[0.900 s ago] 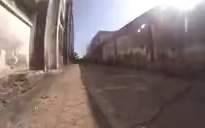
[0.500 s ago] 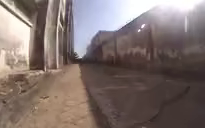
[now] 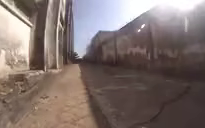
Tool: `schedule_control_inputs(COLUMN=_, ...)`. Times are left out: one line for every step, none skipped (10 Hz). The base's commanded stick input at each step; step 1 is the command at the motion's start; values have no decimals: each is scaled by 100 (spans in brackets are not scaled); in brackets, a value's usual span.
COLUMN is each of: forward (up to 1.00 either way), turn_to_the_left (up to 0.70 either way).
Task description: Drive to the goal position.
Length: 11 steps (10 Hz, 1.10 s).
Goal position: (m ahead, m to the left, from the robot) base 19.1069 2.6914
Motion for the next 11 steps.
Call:
schedule_control_inputs(forward=69, turn_to_the_left=0)
schedule_control_inputs(forward=70, turn_to_the_left=0)
schedule_control_inputs(forward=70, turn_to_the_left=0)
schedule_control_inputs(forward=70, turn_to_the_left=0)
schedule_control_inputs(forward=70, turn_to_the_left=0)
schedule_control_inputs(forward=70, turn_to_the_left=0)
schedule_control_inputs(forward=70, turn_to_the_left=0)
schedule_control_inputs(forward=70, turn_to_the_left=0)
schedule_control_inputs(forward=70, turn_to_the_left=0)
schedule_control_inputs(forward=70, turn_to_the_left=0)
schedule_control_inputs(forward=70, turn_to_the_left=0)
